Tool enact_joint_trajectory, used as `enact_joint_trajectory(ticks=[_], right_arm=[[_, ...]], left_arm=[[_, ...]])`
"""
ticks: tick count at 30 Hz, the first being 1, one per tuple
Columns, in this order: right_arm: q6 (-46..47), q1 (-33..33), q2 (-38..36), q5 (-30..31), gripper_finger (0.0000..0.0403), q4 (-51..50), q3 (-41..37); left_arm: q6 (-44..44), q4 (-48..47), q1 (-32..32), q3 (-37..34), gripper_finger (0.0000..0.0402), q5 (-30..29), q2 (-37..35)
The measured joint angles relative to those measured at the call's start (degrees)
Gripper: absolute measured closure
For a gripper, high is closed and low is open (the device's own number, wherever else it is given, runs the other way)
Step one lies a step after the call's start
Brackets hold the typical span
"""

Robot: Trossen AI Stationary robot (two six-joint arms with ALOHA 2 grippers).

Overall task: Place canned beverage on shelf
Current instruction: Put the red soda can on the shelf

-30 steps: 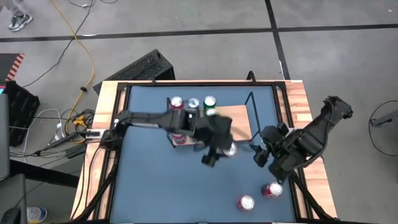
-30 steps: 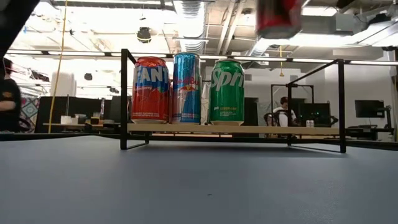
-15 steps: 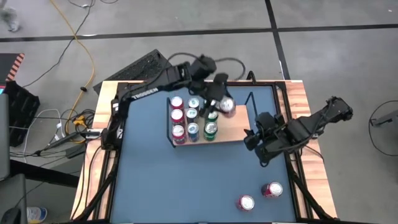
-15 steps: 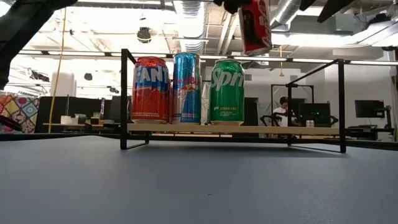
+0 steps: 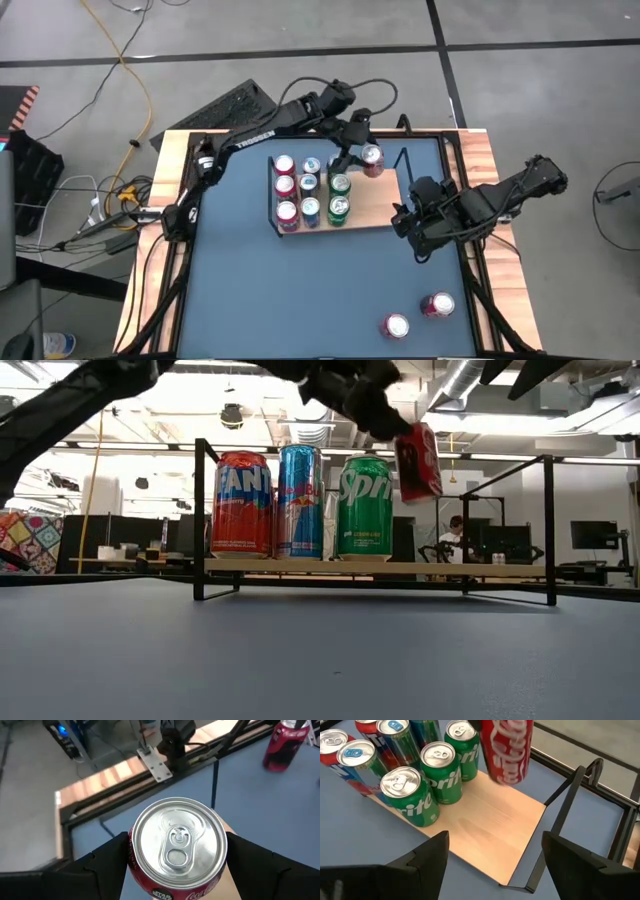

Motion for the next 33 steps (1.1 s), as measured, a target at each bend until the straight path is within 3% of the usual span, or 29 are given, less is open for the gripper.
enact_joint_trajectory(ticks=[8, 33], right_arm=[[-0.57, 0.02, 0.0, -0.35, 0.0099, -0.83, 0.0], [-2.06, 0.02, 0.0, -0.48, 0.0099, -0.82, 0.0]], left_arm=[[-1.81, 2.22, 1.36, -0.04, 0.0129, 6.03, 4.03], [2.27, -2.13, 2.66, -0.04, 0.0124, 5.45, 8.56]])
